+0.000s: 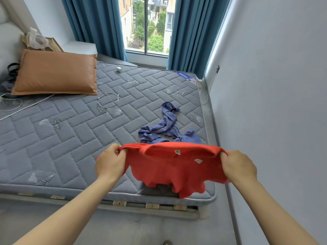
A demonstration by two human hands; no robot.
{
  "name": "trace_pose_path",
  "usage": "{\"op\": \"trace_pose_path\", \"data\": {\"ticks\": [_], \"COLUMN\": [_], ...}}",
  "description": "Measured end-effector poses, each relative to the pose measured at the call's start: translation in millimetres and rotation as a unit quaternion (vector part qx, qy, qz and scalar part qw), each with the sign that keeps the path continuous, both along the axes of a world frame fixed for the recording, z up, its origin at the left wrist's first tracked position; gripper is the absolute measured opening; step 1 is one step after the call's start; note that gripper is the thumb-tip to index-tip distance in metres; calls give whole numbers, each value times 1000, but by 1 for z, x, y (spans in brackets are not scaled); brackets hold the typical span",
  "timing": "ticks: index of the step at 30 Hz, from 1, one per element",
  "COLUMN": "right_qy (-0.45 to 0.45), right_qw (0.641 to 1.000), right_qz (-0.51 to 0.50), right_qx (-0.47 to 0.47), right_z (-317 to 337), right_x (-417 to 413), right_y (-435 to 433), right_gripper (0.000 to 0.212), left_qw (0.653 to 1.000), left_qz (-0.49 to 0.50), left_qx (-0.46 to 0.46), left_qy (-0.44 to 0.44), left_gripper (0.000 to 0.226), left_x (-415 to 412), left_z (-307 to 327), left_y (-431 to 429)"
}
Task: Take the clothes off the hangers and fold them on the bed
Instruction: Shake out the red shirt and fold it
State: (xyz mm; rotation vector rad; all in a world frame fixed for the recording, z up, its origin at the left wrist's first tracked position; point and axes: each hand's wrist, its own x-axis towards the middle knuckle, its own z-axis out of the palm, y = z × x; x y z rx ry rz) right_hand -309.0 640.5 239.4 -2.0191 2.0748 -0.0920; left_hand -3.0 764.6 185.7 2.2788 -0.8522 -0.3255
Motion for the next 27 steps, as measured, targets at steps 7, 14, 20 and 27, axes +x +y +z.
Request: {"op": "trace_pose_path", "data": {"ticks": [7,14,20,27], "right_qy": [-537,-364,-331,-341], "right_qw": [830,907,909,910], "right_qz": [-146,28,95,79], "right_qx": [29,-208,-235,-221], "right_z": [-8,-5,-1,1], "right_x": [23,32,34,28], "right_y": [27,55,67,93], "right_gripper": [33,50,63,58], "left_qw": [956,937,929,929], "left_qz": [17,-131,-148,-141], "left_qx": [-264,-319,-319,-325], "left_qy": [128,-59,-113,-107], "left_gripper": [13,18,32,32], "left_x": [-20,-2,24,27], "left_z": [-1,19,22,16], "left_y": [14,22,41,71]}}
